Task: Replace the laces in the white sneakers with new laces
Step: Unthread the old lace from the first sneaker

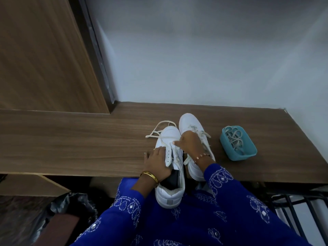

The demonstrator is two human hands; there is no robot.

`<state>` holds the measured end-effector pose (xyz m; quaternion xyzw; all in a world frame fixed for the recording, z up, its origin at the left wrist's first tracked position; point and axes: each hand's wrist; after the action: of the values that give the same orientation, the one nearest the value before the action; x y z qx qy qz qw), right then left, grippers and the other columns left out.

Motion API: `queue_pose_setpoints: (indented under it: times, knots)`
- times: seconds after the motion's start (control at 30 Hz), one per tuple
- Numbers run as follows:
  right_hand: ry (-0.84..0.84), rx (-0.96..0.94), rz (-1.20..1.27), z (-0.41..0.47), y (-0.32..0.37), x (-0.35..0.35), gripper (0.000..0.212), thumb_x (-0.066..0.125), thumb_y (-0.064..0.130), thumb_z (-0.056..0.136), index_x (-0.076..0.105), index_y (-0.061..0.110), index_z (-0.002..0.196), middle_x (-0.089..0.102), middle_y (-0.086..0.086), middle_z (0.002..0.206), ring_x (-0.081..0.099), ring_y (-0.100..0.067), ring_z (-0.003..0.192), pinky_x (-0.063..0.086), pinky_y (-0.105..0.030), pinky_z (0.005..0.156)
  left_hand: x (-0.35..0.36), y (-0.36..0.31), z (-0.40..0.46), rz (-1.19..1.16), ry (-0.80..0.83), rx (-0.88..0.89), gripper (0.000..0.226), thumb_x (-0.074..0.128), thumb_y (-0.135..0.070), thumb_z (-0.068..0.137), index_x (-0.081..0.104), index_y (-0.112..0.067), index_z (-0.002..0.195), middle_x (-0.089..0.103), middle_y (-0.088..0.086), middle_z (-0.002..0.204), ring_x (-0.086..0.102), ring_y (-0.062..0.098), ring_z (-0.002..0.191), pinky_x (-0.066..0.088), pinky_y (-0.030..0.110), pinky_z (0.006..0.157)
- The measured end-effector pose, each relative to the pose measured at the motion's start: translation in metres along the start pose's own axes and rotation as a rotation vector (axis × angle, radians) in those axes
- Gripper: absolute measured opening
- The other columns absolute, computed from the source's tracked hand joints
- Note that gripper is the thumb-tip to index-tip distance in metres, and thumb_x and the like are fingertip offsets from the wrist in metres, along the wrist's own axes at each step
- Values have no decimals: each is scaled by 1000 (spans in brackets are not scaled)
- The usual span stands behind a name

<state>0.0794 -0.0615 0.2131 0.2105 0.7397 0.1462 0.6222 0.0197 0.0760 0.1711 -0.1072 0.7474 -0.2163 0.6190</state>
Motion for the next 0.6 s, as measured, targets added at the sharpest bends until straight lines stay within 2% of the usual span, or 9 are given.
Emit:
queue_pose_setpoints:
  times: [0.07,0.17,0.2,0.33,0.37,0.43,0.5,0.57,0.6]
  knots:
    - [-56,-61,-40,-4,-1,7,45,66,27,82,34,15,53,36,2,55,41,-16,58,35,-29,61,0,1,-1,-2,-12,7,75,35,-38,67,31,-15,138,41,1,138,40,22,126,24,45,109]
    - [-125,-84,-31,0,1,4,22,58,16,86,60,4,68,60,-10,72,57,-25,75,47,-33,69,3,6,0,-52,-22,18,66,39,-33,77,31,-15,139,41,2,139,40,22,126,23,44,109]
    - [-160,-85,5,2,3,0,21,56,15,86,65,1,74,64,-12,77,59,-26,77,49,-33,70,3,7,0,-90,-24,19,64,39,-33,78,31,-15,139,41,3,140,40,22,127,22,44,110]
    - [-394,-99,271,17,7,-29,27,57,13,89,62,-7,71,61,-17,68,55,-29,62,49,-40,62,1,9,-3,-230,-26,8,74,32,-33,69,33,-14,140,40,3,141,38,23,130,18,41,112]
    - [-405,-80,335,24,6,-37,25,60,15,88,62,-7,74,61,-17,68,57,-32,62,52,-43,62,1,9,-4,-265,-28,7,74,33,-33,69,34,-13,140,41,4,141,38,23,130,18,42,113]
    - [-315,-35,410,32,8,-49,27,69,20,83,64,-4,94,60,-10,76,60,-29,69,54,-44,69,3,11,-4,-345,-42,12,72,35,-32,70,35,-11,139,41,7,140,39,26,129,22,45,112]
    - [-197,-39,284,29,11,-49,42,72,17,79,58,-4,113,57,-10,94,57,-25,88,49,-37,81,4,12,-5,-419,-40,2,72,36,-32,71,35,-11,140,40,8,141,39,24,130,26,40,112]
    - [-193,-107,52,13,12,-39,32,66,11,83,59,0,113,54,-14,112,55,-27,102,43,-31,86,4,12,-7,-487,-27,-15,73,37,-29,70,34,-11,141,38,8,144,36,22,133,25,26,110]
    - [-197,-152,-20,3,14,-32,24,61,10,85,63,3,108,54,-12,114,57,-27,100,46,-30,85,4,12,-7,-515,-27,-22,73,37,-28,70,34,-11,141,37,7,144,36,21,133,24,21,107]
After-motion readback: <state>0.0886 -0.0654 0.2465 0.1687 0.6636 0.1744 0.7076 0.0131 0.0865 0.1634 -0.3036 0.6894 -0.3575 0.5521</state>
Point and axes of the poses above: each hand's wrist, its own z-axis towards the middle knuckle, its own x-axis out of the palm, y = z × x
